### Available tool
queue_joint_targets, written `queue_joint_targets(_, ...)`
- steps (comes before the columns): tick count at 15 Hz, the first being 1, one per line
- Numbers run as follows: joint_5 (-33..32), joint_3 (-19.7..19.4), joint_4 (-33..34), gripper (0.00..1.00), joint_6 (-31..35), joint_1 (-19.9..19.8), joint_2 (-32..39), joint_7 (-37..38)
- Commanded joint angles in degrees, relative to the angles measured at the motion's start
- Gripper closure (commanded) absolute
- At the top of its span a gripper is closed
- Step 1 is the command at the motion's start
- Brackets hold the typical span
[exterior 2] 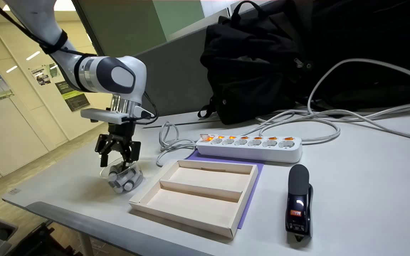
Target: Pick up one small bottle from the plastic bowl and put it in the wooden tray.
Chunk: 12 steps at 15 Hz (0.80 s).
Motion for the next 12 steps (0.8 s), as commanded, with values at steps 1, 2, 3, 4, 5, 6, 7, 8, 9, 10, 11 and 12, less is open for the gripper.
queue_joint_targets(1,-1.53,-0.43,1.33,0.43,-0.12,0.88,0.94,1.86)
queue_joint_targets(2,-1.46,-0.41,1.6,0.51,-0.42,0.98,1.05,1.9)
queue_joint_targets(3,-1.29,-0.38,1.87,0.57,-0.8,0.96,1.2,1.89)
queue_joint_targets(4,-1.33,-0.43,1.9,0.65,-0.71,1.04,1.24,1.94)
queue_joint_targets(5,-1.27,-0.43,2.0,0.71,-0.87,1.01,1.27,1.91)
queue_joint_targets(6,-1.22,-0.45,2.09,0.79,-0.92,0.97,1.27,1.91)
queue_joint_targets(7,-1.21,-0.49,2.13,0.85,-0.95,0.91,1.35,1.88)
queue_joint_targets(8,-1.32,-0.57,2.13,0.93,-0.95,0.87,1.5,1.87)
queue_joint_targets(9,-1.3,-0.59,2.14,0.94,-0.99,0.83,1.64,1.84)
queue_joint_targets(10,-1.27,-0.58,2.16,0.92,-1.09,0.76,1.56,1.75)
queue_joint_targets(11,-1.27,-0.57,2.18,0.92,-1.13,0.74,1.39,1.72)
queue_joint_targets(12,-1.24,-0.53,2.25,0.92,-1.5,0.67,1.18,1.66)
